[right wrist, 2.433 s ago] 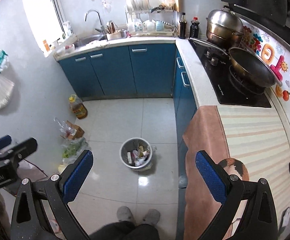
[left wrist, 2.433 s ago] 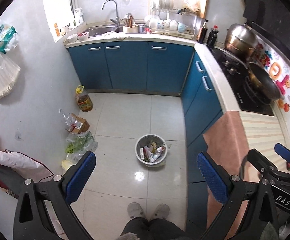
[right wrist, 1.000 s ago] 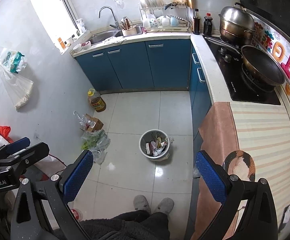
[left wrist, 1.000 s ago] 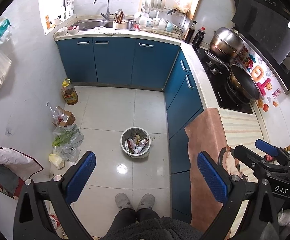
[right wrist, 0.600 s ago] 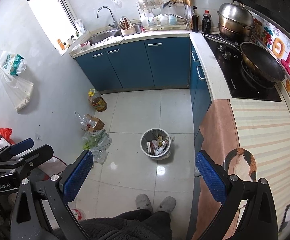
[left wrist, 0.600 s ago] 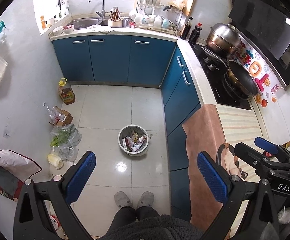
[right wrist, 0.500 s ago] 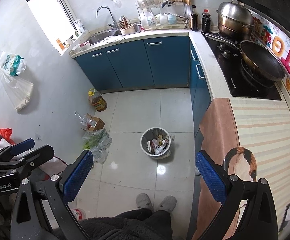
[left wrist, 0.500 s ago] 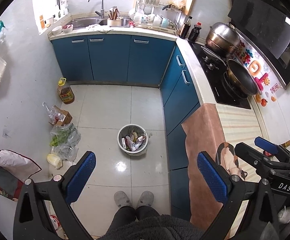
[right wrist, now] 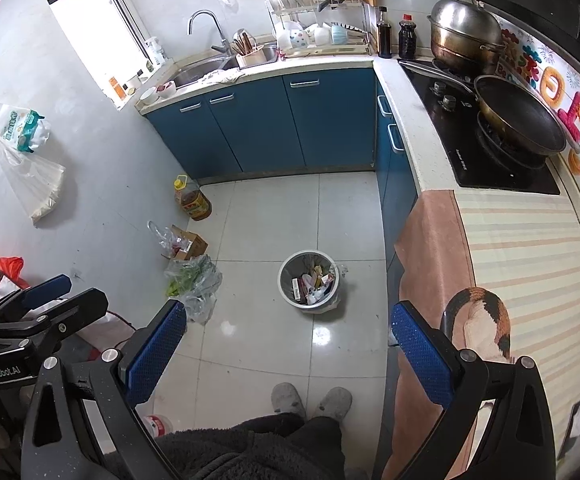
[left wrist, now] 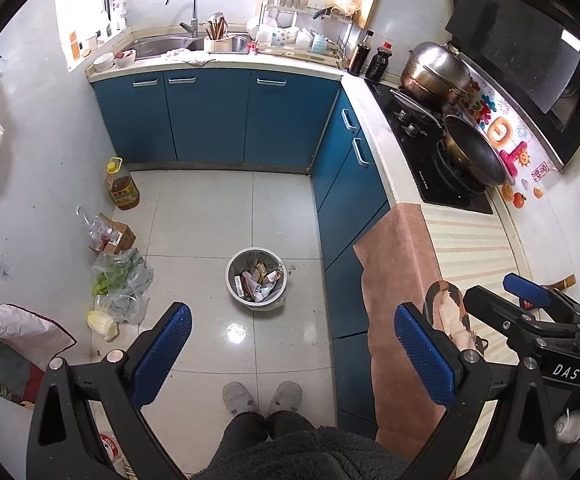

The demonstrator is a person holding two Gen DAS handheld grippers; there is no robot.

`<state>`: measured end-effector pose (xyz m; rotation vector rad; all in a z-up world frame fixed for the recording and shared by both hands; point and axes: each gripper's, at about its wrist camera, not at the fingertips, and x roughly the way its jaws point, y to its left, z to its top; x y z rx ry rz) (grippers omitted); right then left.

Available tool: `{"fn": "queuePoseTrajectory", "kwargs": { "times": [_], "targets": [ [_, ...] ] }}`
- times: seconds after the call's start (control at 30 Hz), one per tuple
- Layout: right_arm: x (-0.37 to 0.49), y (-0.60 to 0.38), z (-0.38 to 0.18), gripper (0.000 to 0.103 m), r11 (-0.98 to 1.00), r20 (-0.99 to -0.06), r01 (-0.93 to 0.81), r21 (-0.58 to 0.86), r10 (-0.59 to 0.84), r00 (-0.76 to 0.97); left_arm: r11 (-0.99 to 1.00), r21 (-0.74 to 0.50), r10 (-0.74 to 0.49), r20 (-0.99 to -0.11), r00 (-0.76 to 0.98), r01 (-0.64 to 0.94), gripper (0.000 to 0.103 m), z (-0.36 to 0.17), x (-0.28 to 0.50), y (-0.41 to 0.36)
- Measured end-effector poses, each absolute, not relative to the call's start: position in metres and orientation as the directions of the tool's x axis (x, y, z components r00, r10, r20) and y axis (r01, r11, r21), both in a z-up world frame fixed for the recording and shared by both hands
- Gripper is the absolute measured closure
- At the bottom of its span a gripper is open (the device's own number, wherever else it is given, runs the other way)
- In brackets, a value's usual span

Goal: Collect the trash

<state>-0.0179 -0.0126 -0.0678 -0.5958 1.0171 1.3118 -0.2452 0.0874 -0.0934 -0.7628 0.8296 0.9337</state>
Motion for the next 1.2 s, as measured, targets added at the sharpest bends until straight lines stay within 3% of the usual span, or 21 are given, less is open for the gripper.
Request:
{"fn": "queuePoseTrajectory", "kwargs": {
  "times": [1.2],
  "targets": [
    [-0.008, -0.026, -0.066, 0.000, 0.217, -0.863, -0.957, 0.194, 0.501, -0.062, 0.414, -0.192, 0.369, -0.858, 0.357, -0.890, 0.000, -0.093, -0.239, 0.078]
  ]
}}
